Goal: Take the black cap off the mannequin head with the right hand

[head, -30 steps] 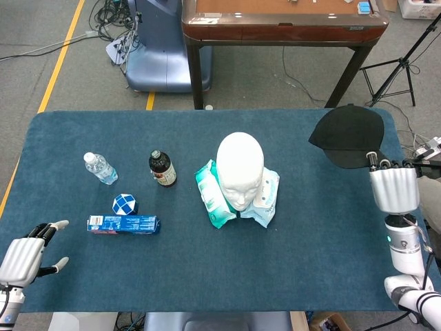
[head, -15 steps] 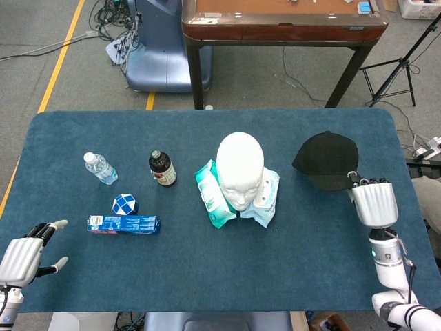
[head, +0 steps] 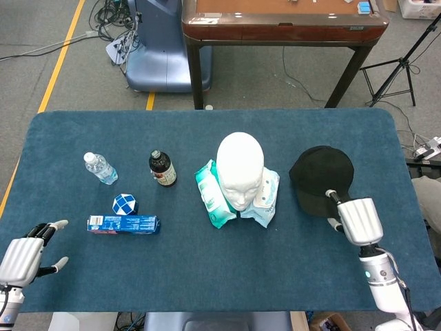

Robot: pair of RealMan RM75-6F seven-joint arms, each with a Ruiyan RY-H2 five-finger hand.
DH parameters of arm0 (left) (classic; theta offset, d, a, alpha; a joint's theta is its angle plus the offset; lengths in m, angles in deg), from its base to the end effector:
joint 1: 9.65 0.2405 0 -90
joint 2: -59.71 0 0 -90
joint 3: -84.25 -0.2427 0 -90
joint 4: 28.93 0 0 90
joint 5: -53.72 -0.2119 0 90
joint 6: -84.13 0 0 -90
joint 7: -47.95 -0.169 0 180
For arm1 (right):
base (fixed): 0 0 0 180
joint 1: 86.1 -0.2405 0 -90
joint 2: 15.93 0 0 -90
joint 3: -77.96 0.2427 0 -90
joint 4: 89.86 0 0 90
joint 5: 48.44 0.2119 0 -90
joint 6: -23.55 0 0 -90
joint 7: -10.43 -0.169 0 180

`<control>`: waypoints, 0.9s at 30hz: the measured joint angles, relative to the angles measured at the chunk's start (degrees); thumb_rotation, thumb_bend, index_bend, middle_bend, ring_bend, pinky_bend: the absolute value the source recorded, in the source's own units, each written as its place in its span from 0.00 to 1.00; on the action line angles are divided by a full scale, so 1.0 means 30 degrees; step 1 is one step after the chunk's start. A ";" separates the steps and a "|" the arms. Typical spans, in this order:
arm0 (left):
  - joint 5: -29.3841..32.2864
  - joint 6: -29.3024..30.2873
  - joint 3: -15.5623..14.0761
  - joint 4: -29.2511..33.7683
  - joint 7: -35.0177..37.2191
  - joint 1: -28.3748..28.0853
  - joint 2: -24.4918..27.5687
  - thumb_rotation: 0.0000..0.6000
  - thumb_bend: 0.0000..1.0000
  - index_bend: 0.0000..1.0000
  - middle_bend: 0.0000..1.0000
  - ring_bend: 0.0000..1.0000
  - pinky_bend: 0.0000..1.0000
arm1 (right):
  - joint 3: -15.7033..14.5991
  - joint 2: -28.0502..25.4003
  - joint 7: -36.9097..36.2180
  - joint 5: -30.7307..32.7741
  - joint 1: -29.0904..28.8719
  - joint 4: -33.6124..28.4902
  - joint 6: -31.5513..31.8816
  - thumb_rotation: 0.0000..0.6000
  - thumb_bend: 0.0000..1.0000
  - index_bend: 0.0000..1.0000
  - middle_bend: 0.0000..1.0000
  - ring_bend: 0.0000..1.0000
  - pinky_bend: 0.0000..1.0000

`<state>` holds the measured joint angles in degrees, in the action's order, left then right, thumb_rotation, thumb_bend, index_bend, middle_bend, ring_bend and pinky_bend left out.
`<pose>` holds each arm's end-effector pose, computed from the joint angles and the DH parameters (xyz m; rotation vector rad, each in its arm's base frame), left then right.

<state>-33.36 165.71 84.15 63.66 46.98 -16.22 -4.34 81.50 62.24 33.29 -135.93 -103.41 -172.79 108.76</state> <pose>-0.2989 0.2021 0.1326 -1.4863 -0.9474 -0.8547 -0.2472 -0.2674 0.0894 1.5679 -0.4841 0.8480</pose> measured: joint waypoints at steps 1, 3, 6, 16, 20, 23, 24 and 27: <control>-0.0007 0.0010 -0.0003 0.0007 0.0006 0.0004 0.0006 1.00 0.17 0.22 0.31 0.23 0.45 | -0.0210 -0.0589 -0.0189 0.0155 0.0009 -0.1082 -0.0642 1.00 0.00 0.38 1.00 0.90 1.00; -0.0014 0.0022 -0.0007 0.0014 0.0008 0.0012 0.0010 1.00 0.17 0.22 0.30 0.23 0.45 | -0.0513 -0.1508 -0.0480 0.0365 0.0011 -0.2621 -0.1565 1.00 0.00 0.38 1.00 0.90 1.00; -0.0003 0.0015 -0.0005 0.0031 -0.0008 0.0012 0.0020 1.00 0.17 0.22 0.31 0.23 0.45 | -0.0966 -0.2885 -0.0945 0.0619 0.0020 -0.4498 -0.2799 1.00 0.00 0.38 1.00 0.90 1.00; 0.0039 -0.0039 -0.0005 0.0064 -0.0057 0.0000 0.0031 1.00 0.17 0.22 0.30 0.23 0.45 | -0.1321 -0.3470 -0.1992 0.0071 0.0272 -0.5223 -0.2942 1.00 0.00 0.38 0.91 0.79 0.95; 0.0029 -0.0048 -0.0014 0.0059 -0.0096 -0.0004 0.0023 1.00 0.17 0.22 0.31 0.23 0.45 | -0.0933 -0.2515 -0.0151 -0.0944 0.0818 -0.3656 -0.0471 1.00 0.00 0.38 0.74 0.64 0.83; 0.0034 -0.0079 -0.0018 0.0048 -0.0124 -0.0017 0.0010 1.00 0.17 0.22 0.30 0.23 0.45 | -0.0541 -0.1452 0.0967 -0.1638 0.1418 -0.1900 0.1787 1.00 0.00 0.38 0.62 0.54 0.72; 0.0043 -0.0094 -0.0016 0.0047 -0.0122 -0.0023 0.0009 1.00 0.17 0.22 0.30 0.23 0.45 | -0.0390 -0.1026 0.1210 -0.1823 0.1731 -0.1225 0.2539 1.00 0.00 0.38 0.58 0.50 0.67; 0.0091 -0.0140 0.0003 0.0033 -0.0105 -0.0044 0.0006 1.00 0.17 0.22 0.31 0.23 0.45 | -0.0146 -0.0412 0.1371 -0.1925 0.2465 -0.0350 0.3439 1.00 0.00 0.38 0.50 0.41 0.56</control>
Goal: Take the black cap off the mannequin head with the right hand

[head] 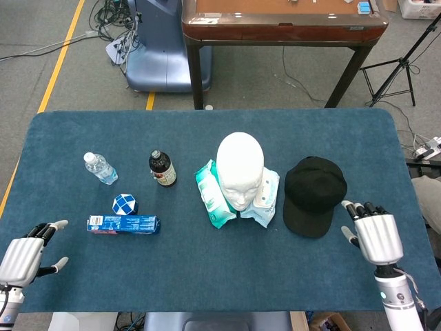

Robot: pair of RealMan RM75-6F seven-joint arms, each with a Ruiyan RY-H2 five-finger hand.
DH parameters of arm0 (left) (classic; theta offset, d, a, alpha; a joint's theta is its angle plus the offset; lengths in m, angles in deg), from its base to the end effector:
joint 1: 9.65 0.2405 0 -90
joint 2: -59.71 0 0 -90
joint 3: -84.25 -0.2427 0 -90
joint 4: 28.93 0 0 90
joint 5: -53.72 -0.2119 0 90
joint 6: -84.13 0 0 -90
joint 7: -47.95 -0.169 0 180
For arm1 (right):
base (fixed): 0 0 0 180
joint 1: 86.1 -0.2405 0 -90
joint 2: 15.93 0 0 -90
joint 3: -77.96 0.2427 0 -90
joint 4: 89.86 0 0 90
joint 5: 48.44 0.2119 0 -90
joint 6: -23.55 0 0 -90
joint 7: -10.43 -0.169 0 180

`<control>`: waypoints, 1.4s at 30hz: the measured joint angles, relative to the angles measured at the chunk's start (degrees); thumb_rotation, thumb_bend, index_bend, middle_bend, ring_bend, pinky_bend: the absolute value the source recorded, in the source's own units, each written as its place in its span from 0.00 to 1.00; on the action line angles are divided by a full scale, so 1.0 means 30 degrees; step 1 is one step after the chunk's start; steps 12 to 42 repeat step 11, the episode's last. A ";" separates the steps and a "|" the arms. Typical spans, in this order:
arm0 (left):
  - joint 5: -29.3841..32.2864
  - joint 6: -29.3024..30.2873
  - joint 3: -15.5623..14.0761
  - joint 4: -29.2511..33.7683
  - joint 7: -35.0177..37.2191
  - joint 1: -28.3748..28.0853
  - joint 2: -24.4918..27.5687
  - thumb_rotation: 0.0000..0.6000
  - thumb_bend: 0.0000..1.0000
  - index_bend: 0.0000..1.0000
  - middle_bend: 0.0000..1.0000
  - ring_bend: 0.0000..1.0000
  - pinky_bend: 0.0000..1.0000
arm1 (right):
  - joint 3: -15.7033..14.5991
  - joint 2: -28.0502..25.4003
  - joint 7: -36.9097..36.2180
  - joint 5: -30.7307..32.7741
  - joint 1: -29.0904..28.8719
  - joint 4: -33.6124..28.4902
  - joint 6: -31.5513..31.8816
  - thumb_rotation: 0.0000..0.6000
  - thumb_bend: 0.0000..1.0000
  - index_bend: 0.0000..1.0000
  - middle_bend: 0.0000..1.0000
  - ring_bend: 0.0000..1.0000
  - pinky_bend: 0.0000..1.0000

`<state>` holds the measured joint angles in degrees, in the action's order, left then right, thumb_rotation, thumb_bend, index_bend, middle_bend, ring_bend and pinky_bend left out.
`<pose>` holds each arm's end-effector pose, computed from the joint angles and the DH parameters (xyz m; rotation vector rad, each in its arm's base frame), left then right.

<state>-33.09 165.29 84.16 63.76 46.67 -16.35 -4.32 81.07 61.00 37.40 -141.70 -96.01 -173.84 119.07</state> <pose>-0.2993 0.2027 0.1317 -1.4892 -0.9499 -0.8465 -0.2542 -0.2254 0.1165 1.4566 -0.3647 0.8404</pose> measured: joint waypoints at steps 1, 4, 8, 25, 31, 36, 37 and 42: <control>0.0022 -0.0025 0.0009 -0.0005 0.0008 -0.0011 -0.0002 1.00 0.17 0.22 0.31 0.23 0.45 | 0.0078 0.0100 -0.0047 0.0068 0.0197 0.0114 0.0157 1.00 0.00 0.38 0.48 0.39 0.54; 0.0123 -0.0121 0.0053 -0.0031 0.0022 -0.0059 -0.0006 1.00 0.17 0.22 0.31 0.23 0.45 | 0.0275 0.0293 -0.0567 0.0347 0.0596 0.0335 0.0526 1.00 0.00 0.38 0.46 0.37 0.50; 0.0190 -0.0206 0.0094 -0.0049 0.0033 -0.0115 -0.0017 1.00 0.17 0.22 0.31 0.23 0.45 | 0.0650 0.0287 -0.1447 0.0812 0.0977 0.0481 0.0832 1.00 0.00 0.38 0.45 0.35 0.49; 0.0234 -0.0245 0.0109 -0.0078 -0.0061 -0.0138 -0.0058 1.00 0.17 0.22 0.31 0.23 0.45 | 0.0797 0.0143 -0.1690 0.0875 0.1106 0.0377 0.0980 1.00 0.00 0.38 0.44 0.35 0.48; 0.0234 -0.0245 0.0109 -0.0078 -0.0061 -0.0138 -0.0058 1.00 0.17 0.22 0.31 0.23 0.45 | 0.0797 0.0143 -0.1690 0.0875 0.1106 0.0377 0.0980 1.00 0.00 0.38 0.44 0.35 0.48; 0.0234 -0.0245 0.0109 -0.0078 -0.0061 -0.0138 -0.0058 1.00 0.17 0.22 0.31 0.23 0.45 | 0.0797 0.0143 -0.1690 0.0875 0.1106 0.0377 0.0980 1.00 0.00 0.38 0.44 0.35 0.48; 0.0234 -0.0245 0.0109 -0.0078 -0.0061 -0.0138 -0.0058 1.00 0.17 0.22 0.31 0.23 0.45 | 0.0797 0.0143 -0.1690 0.0875 0.1106 0.0377 0.0980 1.00 0.00 0.38 0.44 0.35 0.48; 0.0234 -0.0245 0.0109 -0.0078 -0.0061 -0.0138 -0.0058 1.00 0.17 0.22 0.31 0.23 0.45 | 0.0797 0.0143 -0.1690 0.0875 0.1106 0.0377 0.0980 1.00 0.00 0.38 0.44 0.35 0.48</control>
